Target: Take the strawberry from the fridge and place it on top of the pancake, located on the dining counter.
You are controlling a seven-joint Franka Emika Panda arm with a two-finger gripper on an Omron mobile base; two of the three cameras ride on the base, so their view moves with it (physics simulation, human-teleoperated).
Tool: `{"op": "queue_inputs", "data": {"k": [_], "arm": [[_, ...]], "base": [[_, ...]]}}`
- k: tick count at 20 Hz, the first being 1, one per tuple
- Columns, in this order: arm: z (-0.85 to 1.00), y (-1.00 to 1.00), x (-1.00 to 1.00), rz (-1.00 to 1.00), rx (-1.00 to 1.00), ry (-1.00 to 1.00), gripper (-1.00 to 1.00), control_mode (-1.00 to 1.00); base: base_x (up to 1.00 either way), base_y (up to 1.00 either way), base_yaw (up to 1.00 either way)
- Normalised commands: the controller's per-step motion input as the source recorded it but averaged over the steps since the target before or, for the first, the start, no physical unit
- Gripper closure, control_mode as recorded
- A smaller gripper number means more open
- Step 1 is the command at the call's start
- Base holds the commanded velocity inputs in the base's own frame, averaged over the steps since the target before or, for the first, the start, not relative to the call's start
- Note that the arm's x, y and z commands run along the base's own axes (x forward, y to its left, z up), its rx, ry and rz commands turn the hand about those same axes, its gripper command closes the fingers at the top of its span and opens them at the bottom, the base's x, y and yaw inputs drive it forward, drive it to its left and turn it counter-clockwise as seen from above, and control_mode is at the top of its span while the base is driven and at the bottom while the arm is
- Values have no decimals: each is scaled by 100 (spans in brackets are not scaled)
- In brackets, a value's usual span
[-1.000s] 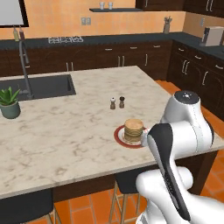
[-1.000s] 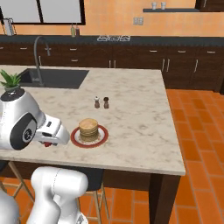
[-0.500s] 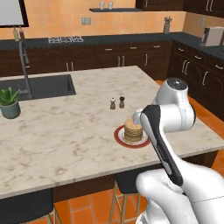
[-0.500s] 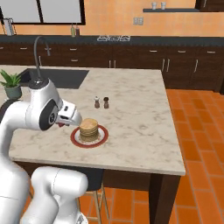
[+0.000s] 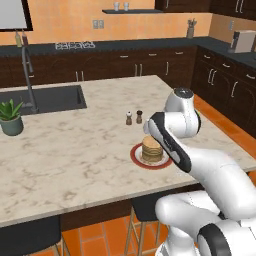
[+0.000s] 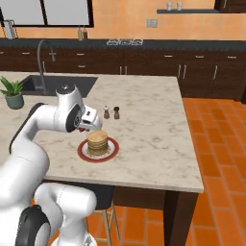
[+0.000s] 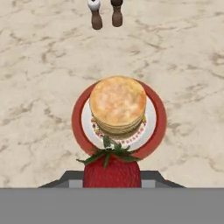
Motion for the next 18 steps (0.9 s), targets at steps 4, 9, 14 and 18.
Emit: {"op": "queue_inputs", "data": {"k": [4,9,14,18], "arm": [[-48,0,98,-1,-1,5,100,-100],[-36,0,82,-1,-5,0,100,-100],[-38,-4,14,0,-1,1,100,-100],[-16,-19,-22,0,0,0,100,-100]], "base": [[0,0,0],[0,0,0],[0,0,0],[0,0,0]]}}
